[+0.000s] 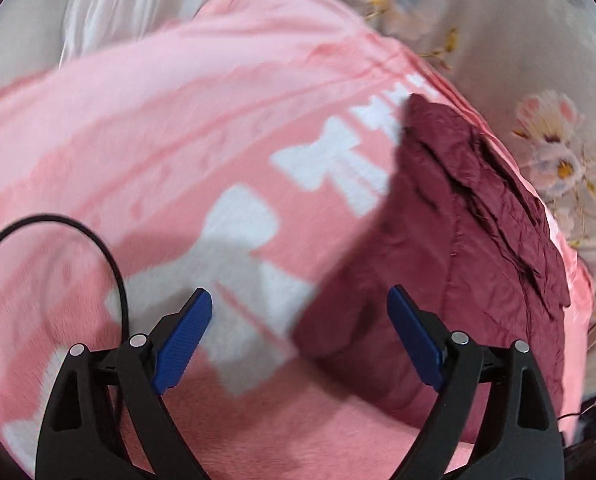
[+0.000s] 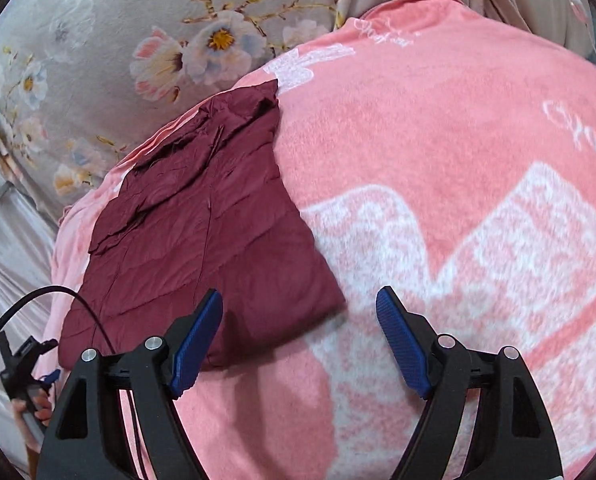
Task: Fold large clothes
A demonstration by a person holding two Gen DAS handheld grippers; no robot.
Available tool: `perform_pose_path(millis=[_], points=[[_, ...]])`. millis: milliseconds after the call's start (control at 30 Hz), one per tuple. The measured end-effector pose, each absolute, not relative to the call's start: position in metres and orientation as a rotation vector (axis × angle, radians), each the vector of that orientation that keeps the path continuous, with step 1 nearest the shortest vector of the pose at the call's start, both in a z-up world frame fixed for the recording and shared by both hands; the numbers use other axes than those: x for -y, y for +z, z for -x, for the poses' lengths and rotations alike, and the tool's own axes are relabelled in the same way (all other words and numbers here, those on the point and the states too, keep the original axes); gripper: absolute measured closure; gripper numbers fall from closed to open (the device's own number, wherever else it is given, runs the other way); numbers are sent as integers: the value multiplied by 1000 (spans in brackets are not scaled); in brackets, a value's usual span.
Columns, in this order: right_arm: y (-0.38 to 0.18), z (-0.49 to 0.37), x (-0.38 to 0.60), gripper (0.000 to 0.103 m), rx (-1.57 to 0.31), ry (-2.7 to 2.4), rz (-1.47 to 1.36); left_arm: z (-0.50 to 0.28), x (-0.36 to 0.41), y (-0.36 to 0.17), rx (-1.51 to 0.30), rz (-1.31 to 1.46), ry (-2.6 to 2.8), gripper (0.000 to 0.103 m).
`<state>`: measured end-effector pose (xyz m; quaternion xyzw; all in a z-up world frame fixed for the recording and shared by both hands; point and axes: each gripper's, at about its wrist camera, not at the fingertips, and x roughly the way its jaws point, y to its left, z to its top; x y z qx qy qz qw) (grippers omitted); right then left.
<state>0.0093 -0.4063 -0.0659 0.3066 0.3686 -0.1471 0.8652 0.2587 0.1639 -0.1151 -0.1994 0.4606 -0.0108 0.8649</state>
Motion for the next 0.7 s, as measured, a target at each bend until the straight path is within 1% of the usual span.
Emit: perform_pose_path(millis=[167, 200, 233, 267, 300, 333, 367, 400, 433, 467, 500, 633, 700], points=[[-68, -14, 402, 25, -747, -265, -683, -256, -159, -112, -966, 438, -76, 17], [-69, -15, 402, 27, -746, -261, -686, -256, -156, -112, -972, 444, -93, 19], [-69, -17, 400, 31, -743, -257, -685, -257, -154, -113, -978, 443, -99, 22], [-68, -19, 398, 34, -740, -253, -680, -257, -150, -113, -986, 438, -109, 31], [-67, -21, 396, 44, -739, -245, -674, -257, -148, -113, -994, 438, -120, 39], [-67, -22, 393, 58, -741, -238, -667, -257, -145, -112, -1000, 439, -131, 44], [-65, -24, 391, 66, -746, -234, -652, -255, -142, -111, -1006, 438, -147, 55], [-62, -27, 388, 84, -754, -231, -629, -255, -139, -110, -1008, 433, -151, 67], [-59, -28, 386, 92, -757, -226, -611, -253, -136, -106, -1007, 421, -160, 73], [-54, -28, 385, 93, -748, -219, -601, -251, -133, -103, -1003, 410, -170, 86], [-48, -25, 383, 95, -732, -214, -594, -248, -131, -99, -994, 404, -176, 94], [-13, -8, 372, 100, -664, -179, -519, -232, -129, -71, -927, 412, -213, 99], [11, 6, 364, 101, -632, -153, -450, -216, -134, -48, -881, 425, -243, 102]])
